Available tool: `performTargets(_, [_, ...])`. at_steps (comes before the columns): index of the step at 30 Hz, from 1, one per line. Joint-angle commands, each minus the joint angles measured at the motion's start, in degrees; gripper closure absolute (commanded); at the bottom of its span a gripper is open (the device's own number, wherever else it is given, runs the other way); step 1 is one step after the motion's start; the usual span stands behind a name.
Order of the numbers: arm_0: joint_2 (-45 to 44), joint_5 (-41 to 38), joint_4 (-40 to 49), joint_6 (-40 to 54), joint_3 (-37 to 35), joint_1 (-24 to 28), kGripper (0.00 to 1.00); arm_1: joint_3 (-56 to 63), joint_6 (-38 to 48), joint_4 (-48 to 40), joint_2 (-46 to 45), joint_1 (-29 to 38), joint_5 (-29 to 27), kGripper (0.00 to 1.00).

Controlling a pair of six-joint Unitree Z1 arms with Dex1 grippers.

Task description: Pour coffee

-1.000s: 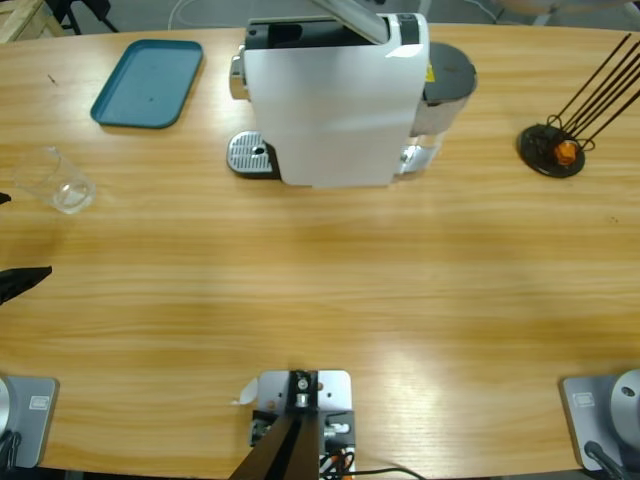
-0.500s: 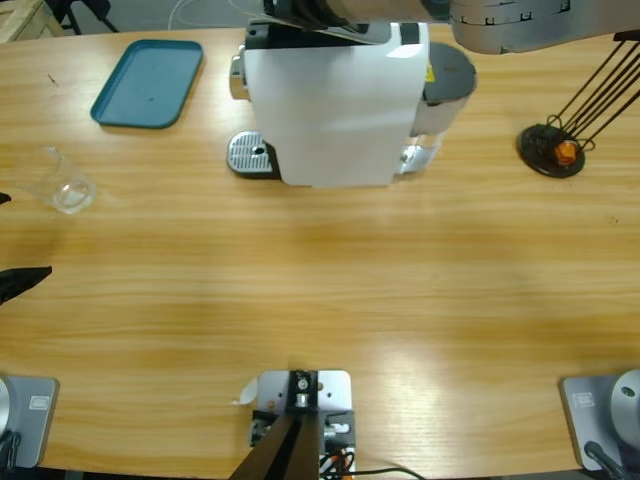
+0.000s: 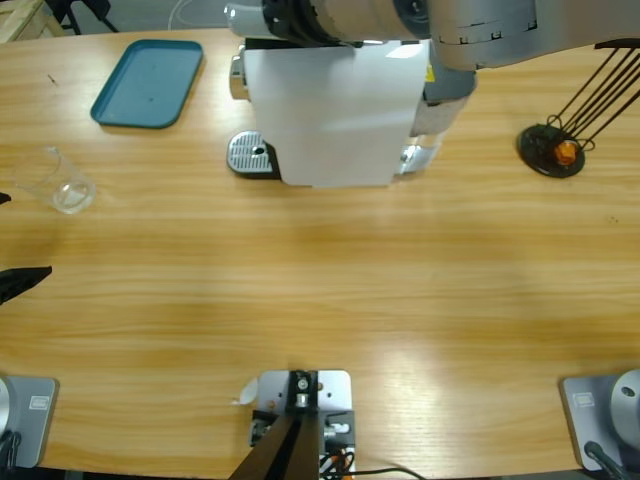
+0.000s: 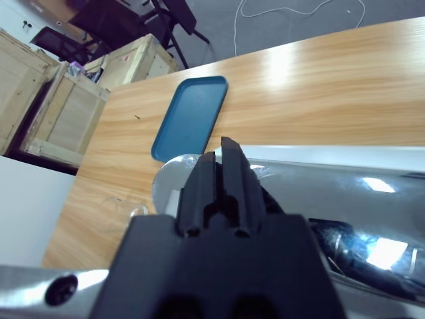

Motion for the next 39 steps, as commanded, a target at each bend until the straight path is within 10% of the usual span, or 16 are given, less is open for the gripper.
performTargets(1, [0.61, 1.08, 0.67, -0.41, 1.39, 0.41, 0.013, 6.03, -0.68, 6.79, 12.13, 1.68, 1.54, 1.0])
performTargets(9, [0.21, 3.13, 0.41, -0.71, 1.17, 0.41, 0.01, 5.47, -15.97, 7.0, 4.68, 1.68, 2.01, 1.0])
performTargets(10, [-0.02, 4.24, 0.22, -2.03, 1.07, 0.41, 0.006, 5.2, -19.87, 8.71, 2.26, 1.68, 2.17, 0.707])
performTargets(11, [-0.27, 5.07, -0.42, -4.4, 1.1, 0.41, 0.004, 5.06, -23.74, 9.08, -0.57, 1.63, 2.08, 0.147])
performTargets(12, [-0.53, 5.63, -1.38, -7.99, 1.23, 0.41, 0.004, 4.99, -27.31, 9.15, -3.63, 1.59, 2.12, 0.005])
performTargets(20, [-0.36, 20.85, -5.62, -16.32, 1.37, 2.5, 0.004, 4.73, -34.09, 17.71, -19.79, 1.59, 8.69, 0.0])
performTargets(27, [4.49, 21.85, -7.03, -25.74, 3.11, 14.74, 0.004, 9.86, -35.22, 24.6, -27.26, 2.21, 10.27, 0.0])
performTargets(39, [14.69, 22.7, -27.08, -29.54, 16.33, 15.26, 0.077, 13.66, -33.51, 22.98, -27.01, 2.21, 10.5, 0.0])
